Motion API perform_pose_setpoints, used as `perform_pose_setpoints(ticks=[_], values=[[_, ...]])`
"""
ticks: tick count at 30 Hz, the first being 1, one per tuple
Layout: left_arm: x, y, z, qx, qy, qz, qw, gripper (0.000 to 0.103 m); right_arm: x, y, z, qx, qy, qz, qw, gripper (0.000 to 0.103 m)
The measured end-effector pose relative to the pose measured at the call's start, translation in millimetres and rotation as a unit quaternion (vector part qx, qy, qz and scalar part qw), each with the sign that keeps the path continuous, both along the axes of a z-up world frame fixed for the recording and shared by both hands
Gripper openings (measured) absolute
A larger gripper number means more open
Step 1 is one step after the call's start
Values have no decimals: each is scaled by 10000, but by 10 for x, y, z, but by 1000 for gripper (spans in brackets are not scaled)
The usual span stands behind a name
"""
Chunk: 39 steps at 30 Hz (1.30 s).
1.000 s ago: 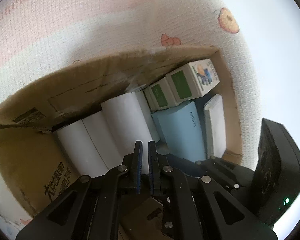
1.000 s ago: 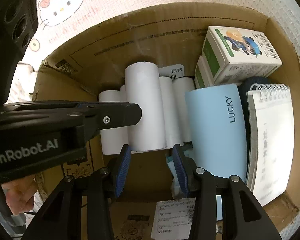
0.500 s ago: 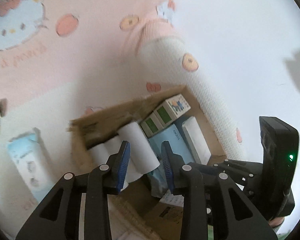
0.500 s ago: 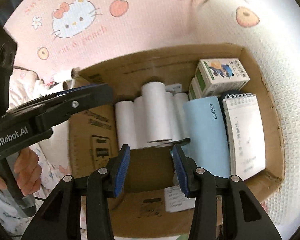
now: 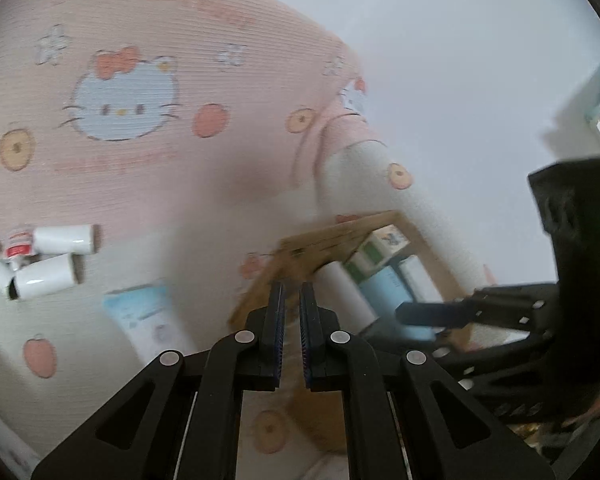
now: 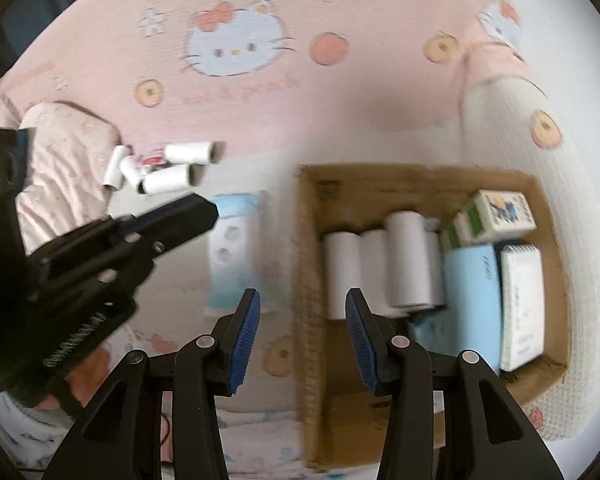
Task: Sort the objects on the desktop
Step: 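Open both tools and withdraw them from the box toward the tube pile, then close the left tool on a lying white tube while the right tool clamps it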
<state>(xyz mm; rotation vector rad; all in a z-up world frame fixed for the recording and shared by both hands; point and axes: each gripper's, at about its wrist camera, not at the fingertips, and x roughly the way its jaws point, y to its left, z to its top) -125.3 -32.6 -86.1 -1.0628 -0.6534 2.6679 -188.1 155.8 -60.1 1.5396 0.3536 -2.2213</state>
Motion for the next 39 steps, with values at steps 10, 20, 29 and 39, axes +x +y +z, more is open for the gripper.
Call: perform_pose_setpoints(ticks=[10, 20, 29, 39], values=[[349, -874, -554, -545, 81, 546, 9970, 8, -10, -618, -276, 153, -217, 355, 9990, 42], [473, -1407, -1117, -1020, -353, 947, 9896, 8, -39, -1160, -601, 209, -356, 569, 9975, 43], [290, -1864, -1208, -705, -563, 1701, 9813, 8, -333, -1520, -878, -1436, -34, 263, 9893, 43], [411, -2689, -1478, 1416, -796, 2890, 9435, 22, -650, -1880, -1329, -1963, -521, 167, 9790, 43]])
